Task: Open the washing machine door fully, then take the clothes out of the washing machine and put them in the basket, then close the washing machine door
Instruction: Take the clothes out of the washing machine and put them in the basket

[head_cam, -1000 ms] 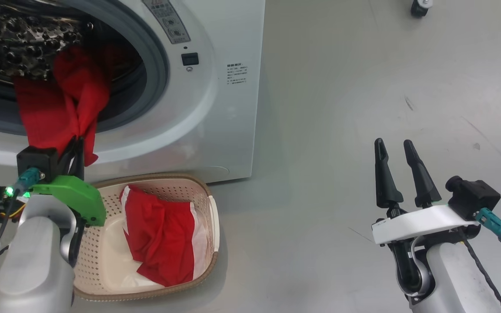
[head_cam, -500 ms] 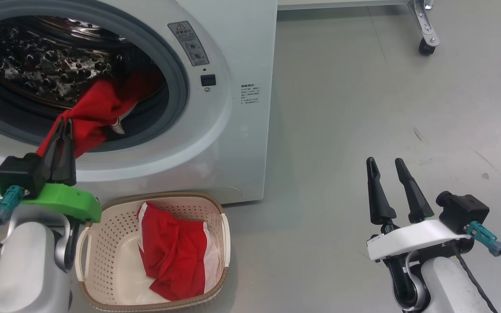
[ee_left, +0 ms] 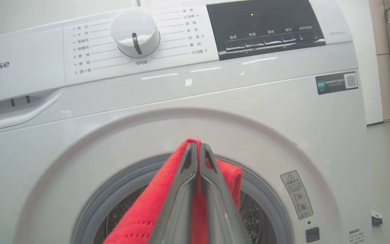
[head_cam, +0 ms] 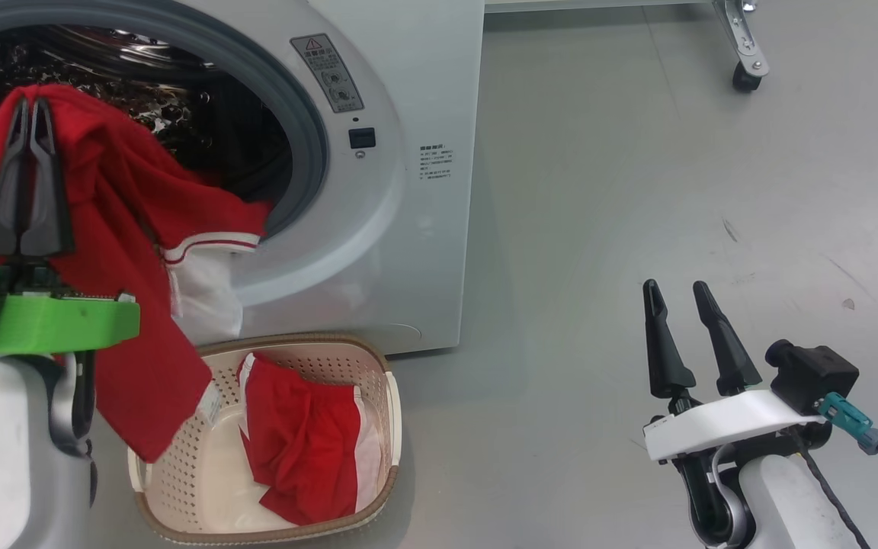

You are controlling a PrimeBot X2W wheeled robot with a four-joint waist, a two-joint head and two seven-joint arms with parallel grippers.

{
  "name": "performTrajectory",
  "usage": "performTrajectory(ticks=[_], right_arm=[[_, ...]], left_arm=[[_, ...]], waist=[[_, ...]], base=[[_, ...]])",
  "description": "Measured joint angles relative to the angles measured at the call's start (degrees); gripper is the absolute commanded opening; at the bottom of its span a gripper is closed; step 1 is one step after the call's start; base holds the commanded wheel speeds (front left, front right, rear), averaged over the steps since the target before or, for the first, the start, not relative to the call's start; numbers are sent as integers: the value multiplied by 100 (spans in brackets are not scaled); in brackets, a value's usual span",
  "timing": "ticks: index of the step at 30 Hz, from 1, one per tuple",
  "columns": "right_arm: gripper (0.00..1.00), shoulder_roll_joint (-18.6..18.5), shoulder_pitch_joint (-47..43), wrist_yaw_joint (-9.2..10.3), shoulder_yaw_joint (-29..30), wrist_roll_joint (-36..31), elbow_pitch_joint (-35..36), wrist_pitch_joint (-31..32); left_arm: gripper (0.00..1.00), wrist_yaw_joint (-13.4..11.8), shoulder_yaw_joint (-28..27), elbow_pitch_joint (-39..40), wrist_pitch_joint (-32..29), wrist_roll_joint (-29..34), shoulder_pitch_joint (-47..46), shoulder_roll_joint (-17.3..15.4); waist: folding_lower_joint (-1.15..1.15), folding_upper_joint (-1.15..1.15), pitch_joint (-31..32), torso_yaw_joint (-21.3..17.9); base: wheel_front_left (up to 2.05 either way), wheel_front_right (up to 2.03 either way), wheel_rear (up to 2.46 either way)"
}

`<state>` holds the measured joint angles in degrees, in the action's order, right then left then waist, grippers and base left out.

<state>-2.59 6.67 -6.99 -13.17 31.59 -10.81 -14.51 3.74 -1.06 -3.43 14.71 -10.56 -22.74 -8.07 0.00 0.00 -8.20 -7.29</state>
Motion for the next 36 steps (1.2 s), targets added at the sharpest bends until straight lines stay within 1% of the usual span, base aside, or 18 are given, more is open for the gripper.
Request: performTrajectory(ticks=[2,6,10,13,15,17,21,25,29,36], right_arm=[[100,0,0,0,7,0,20,0],[100,1,0,0,8,0,36,0],[100,-1,1,0,12,0,65,0],[100,0,1,0,30,0,70,0],[100,0,1,0,31,0,71,0],[100,0,2,0,29,0,71,0],[100,-2,3,0,-4,2,78,0],[100,1,39,0,-48,2,104,0],[100,-2,108,0,-73,2,118,0],[100,-1,211,0,-125,3,176,0]], left_arm=[[0,0,-8,213,0,9,3,4],[0,0,-7,391,2,68,159,14],[0,0,10,425,2,111,402,19],[0,4,133,167,0,110,673,29],[0,16,259,-62,-146,105,906,42],[0,16,313,-190,-166,109,1104,46],[0,18,371,-428,-399,113,1272,42],[0,66,526,-847,-646,115,1511,47],[0,93,717,-1263,-870,289,1576,3],[0,118,760,-1714,-1067,303,1550,5]], waist=[[0,0,-16,-8],[0,0,-52,-26],[0,0,-98,-52],[0,0,-142,-82],[0,0,-163,-97],[0,0,-186,-109],[0,0,-231,-131],[0,0,-326,-184],[0,0,-442,-247],[0,0,-707,-394]], base=[[0,0,0],[0,0,0],[0,0,0],[0,0,0],[0,0,0],[0,0,0],[0,0,0],[0,0,0],[0,0,0],[0,0,0]])
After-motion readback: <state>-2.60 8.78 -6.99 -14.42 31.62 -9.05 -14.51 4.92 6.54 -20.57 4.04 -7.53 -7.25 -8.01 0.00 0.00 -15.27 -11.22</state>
